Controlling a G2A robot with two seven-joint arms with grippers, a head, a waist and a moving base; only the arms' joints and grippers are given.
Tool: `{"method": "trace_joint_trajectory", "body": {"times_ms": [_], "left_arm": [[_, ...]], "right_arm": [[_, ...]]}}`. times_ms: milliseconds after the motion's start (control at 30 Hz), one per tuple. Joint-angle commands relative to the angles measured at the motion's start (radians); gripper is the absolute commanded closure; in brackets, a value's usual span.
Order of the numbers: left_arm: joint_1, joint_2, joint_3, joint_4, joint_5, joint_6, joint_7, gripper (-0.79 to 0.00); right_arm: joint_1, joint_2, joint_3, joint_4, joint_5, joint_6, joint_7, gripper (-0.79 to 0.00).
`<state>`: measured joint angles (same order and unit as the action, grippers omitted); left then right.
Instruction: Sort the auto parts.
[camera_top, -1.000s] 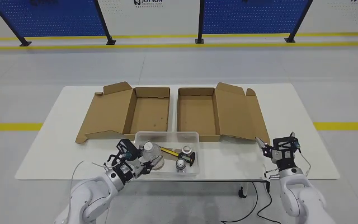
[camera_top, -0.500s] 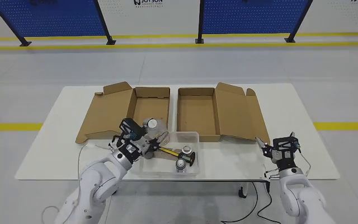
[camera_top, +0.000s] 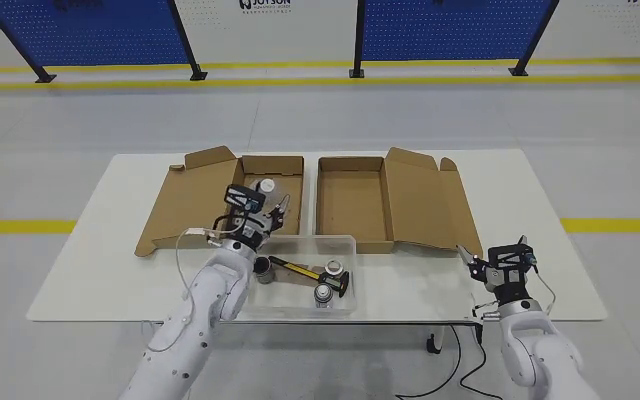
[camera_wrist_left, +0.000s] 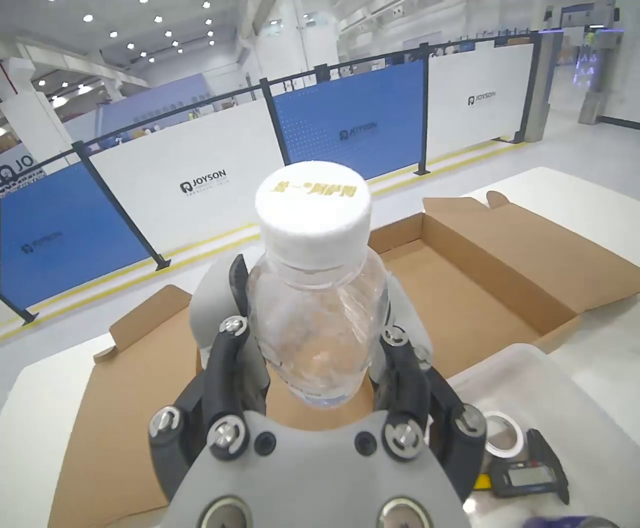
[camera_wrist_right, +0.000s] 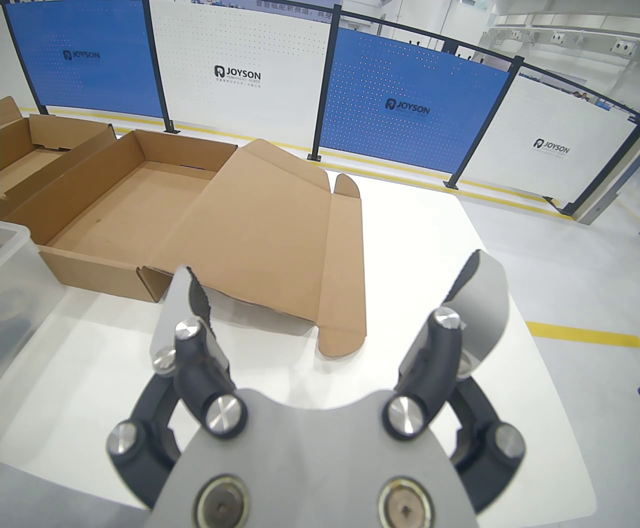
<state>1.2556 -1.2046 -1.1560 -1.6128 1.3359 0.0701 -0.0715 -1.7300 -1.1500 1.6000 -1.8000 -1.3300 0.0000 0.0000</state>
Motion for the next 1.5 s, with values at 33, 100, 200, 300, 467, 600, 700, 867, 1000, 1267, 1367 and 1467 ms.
{"method": "trace_joint_trajectory", "body": {"times_ms": [33,100,200,300,467,600,700,867,1000,1267,1367,1467], "left_arm": [[-0.034,-0.012,0.034,0.068,0.019,0.04,0.002,0.0],[-0.054,-0.021,0.052,0.113,0.014,0.067,0.002,0.0],[-0.085,-0.033,0.073,0.173,0.004,0.091,0.003,0.0],[-0.098,-0.038,0.082,0.196,0.004,0.092,0.002,0.0],[-0.098,-0.038,0.082,0.196,0.004,0.092,0.002,0.0],[-0.098,-0.038,0.082,0.196,0.004,0.092,0.002,0.0],[-0.098,-0.038,0.082,0.196,0.004,0.092,0.002,0.0],[-0.116,-0.044,0.077,0.201,0.003,0.088,0.004,0.0],[-0.179,-0.052,0.076,0.264,0.011,0.08,0.012,0.0],[-0.332,-0.085,0.109,0.504,-0.009,0.076,0.024,0.0],[-0.372,-0.102,0.125,0.579,-0.041,0.078,0.033,0.0],[-0.403,-0.118,0.141,0.646,-0.066,0.085,0.052,0.0]], "right_arm": [[0.0,0.0,0.0,0.0,0.0,0.0,0.0,-0.785],[0.0,0.0,0.0,0.0,0.0,0.0,0.0,-0.785],[0.0,0.0,0.0,0.0,0.0,0.0,0.0,-0.785],[0.0,0.0,0.0,0.0,0.0,0.0,0.0,-0.785],[0.0,0.0,0.0,0.0,0.0,0.0,0.0,-0.785],[0.0,0.0,0.0,0.0,0.0,0.0,0.0,-0.785],[0.0,0.0,0.0,0.0,0.0,0.0,0.0,-0.785],[0.0,0.0,0.0,0.0,0.0,0.0,0.0,-0.785],[0.0,0.0,0.0,0.0,0.0,0.0,0.0,-0.785],[0.0,0.0,0.0,0.0,0.0,0.0,0.0,-0.785],[0.0,0.0,0.0,0.0,0.0,0.0,0.0,-0.785],[0.0,0.0,0.0,0.0,0.0,0.0,0.0,-0.785]]}}
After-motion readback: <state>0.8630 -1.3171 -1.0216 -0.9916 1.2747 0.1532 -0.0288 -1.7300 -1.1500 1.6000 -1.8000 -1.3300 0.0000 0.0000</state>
